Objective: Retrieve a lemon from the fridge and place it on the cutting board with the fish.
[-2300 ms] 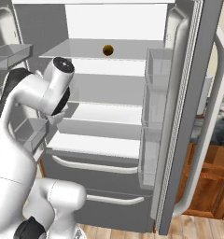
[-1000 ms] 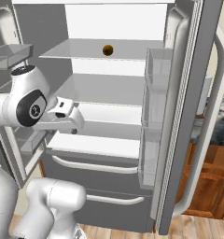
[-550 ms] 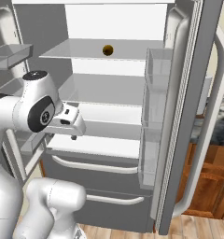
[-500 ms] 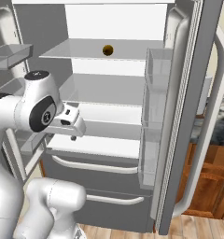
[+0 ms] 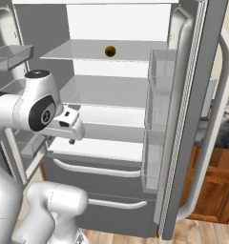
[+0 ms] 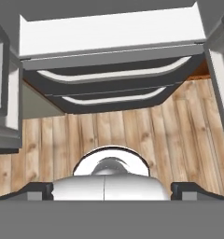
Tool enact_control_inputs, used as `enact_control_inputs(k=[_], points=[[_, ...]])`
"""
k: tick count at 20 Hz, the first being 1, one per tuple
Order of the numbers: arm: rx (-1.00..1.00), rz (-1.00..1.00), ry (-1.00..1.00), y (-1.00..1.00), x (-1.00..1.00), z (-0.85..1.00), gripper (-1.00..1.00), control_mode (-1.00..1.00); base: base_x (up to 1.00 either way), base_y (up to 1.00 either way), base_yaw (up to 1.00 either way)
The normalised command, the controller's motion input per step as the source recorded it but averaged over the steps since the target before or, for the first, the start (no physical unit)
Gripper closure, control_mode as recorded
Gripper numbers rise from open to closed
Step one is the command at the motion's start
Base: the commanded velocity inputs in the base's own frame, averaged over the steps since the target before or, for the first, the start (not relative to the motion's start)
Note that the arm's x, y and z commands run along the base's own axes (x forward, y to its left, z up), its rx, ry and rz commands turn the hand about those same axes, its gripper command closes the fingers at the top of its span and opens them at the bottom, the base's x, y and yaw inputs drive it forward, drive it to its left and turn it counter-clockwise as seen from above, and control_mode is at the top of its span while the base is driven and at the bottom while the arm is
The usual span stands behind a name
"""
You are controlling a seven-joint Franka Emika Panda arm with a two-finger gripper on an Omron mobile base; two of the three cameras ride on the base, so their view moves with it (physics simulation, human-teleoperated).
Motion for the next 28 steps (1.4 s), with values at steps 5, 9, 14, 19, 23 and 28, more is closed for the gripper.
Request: enact_control_inputs(k=[5,9,14,19,23,28], points=[[0.00,-0.03,0.00,0.02,-0.16,-0.04,-1.00,-1.00,0.00,0.00,0.00],[0.00,0.00,0.00,0.01,-0.05,-0.04,-1.00,-1.00,0.00,0.00,0.00],[0.00,0.00,0.00,0.00,0.00,0.00,-1.00,-1.00,0.00,0.00,0.00],[0.00,0.00,0.00,0.00,0.00,0.00,-1.00,-1.00,0.00,0.00,0.00],[0.00,0.00,0.00,0.00,0.00,0.00,-1.00,1.00,0.08,-0.09,0.02],[0.00,0.00,0.00,0.00,0.00,0.00,-1.00,1.00,0.14,-0.22,0.09]])
